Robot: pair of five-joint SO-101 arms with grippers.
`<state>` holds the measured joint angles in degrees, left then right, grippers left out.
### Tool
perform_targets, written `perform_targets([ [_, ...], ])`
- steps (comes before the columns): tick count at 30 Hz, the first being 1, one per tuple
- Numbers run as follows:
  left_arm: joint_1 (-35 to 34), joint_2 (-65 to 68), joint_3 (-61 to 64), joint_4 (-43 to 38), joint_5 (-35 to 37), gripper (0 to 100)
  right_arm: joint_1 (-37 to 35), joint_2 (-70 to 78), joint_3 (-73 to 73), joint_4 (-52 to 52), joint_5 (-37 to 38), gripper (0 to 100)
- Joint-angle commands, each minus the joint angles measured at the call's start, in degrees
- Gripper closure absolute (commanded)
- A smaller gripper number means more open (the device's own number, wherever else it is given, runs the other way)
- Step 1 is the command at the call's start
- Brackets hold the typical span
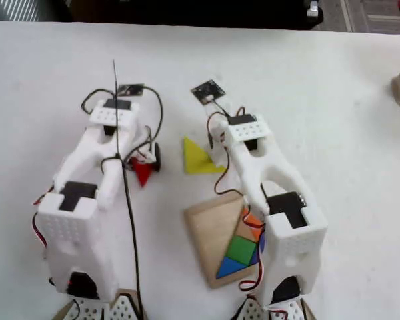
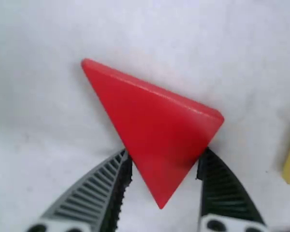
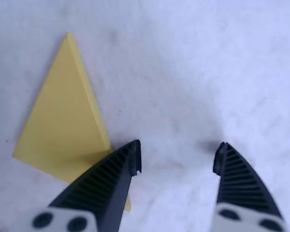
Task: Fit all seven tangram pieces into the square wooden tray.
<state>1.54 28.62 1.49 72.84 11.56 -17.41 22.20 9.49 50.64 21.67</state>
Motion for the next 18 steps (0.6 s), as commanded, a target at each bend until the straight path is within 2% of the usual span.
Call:
perform_targets([
  [1, -0.3, 0.3, -1.1, 0.2, 0.1, 80, -0.6, -0.5, -2.4, -0.7, 0.6, 75.8],
  [13, -2.1, -4.8, 1.8, -0.2, -0.2, 79, -0.6, -0.5, -2.4, -0.7, 0.6, 75.8],
  [18, 0.0, -11.0, 8.9, -0.4, -6.1, 79, -0.6, -0.5, -2.4, -0.7, 0.6, 75.8],
])
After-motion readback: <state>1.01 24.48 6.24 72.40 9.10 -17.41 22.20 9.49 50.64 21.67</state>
